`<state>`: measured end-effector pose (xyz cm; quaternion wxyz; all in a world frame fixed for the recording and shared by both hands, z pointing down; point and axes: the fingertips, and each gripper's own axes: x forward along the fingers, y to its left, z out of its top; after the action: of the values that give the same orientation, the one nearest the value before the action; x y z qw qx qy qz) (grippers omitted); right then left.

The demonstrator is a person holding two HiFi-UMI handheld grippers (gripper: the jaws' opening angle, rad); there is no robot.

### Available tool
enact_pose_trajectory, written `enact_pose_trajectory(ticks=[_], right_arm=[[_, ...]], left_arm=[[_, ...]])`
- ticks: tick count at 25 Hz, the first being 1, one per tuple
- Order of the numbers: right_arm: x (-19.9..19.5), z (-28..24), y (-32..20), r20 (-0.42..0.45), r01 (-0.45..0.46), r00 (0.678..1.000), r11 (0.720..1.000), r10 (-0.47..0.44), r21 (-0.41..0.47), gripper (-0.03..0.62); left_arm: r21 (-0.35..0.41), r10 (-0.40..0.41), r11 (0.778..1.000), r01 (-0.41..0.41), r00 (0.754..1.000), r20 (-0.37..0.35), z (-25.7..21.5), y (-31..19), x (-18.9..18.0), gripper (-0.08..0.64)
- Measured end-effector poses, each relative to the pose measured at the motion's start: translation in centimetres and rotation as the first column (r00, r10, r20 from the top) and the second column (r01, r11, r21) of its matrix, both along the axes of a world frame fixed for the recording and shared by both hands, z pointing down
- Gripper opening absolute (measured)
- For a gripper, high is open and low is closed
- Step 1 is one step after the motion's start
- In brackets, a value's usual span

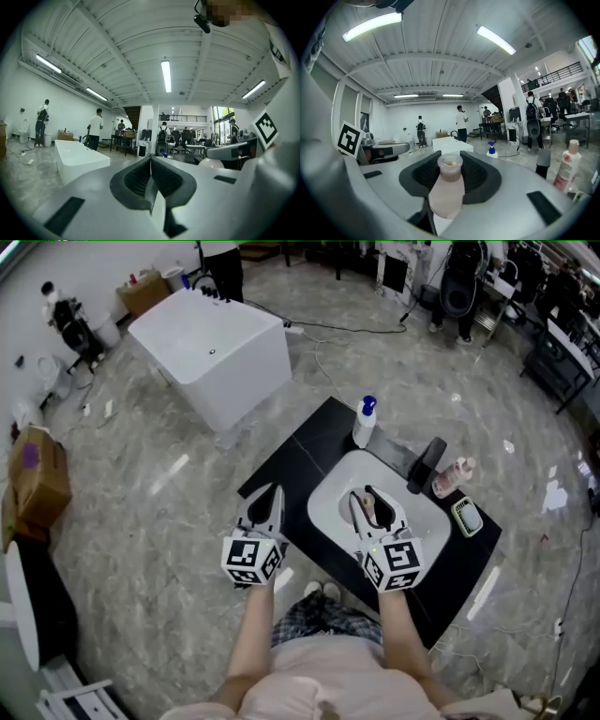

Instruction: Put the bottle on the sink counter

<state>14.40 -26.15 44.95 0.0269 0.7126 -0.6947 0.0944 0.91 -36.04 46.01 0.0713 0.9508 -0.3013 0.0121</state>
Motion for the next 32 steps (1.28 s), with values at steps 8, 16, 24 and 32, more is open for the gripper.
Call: enact_pose_trajectory(ticks=[8,16,24,32], right_arm=[[-0.2,-1.2,-7.4,-0.034,0.008,0.999,1.0,-0.007,0.021,0.14],[3.3,1.5,-15.8,-0.114,-0.046,0.992,0.999,0.044,-0.013,0.14],[8.9,5.3,-23.6,-0.167,-0.124,0.979,0.992,0.12,-0.013,0.14],[12.1,10.3,-30.2,-0.136,-0.218,0.968,0.975,0.21,-0.046,0.14]], left_arm=[[-0.023,0.047,0.999,-0.047,0.999,-0.011,0.0,-4.9,3.8,0.029],[-0.023,0.065,0.998,-0.065,0.998,0.012,2.0,-11.6,9.4,0.029],[-0.042,0.073,0.996,-0.074,0.997,-0.018,5.7,-18.4,15.2,0.029],[-0.037,0.084,0.996,-0.085,0.996,-0.027,8.5,-23.4,18.1,0.029]])
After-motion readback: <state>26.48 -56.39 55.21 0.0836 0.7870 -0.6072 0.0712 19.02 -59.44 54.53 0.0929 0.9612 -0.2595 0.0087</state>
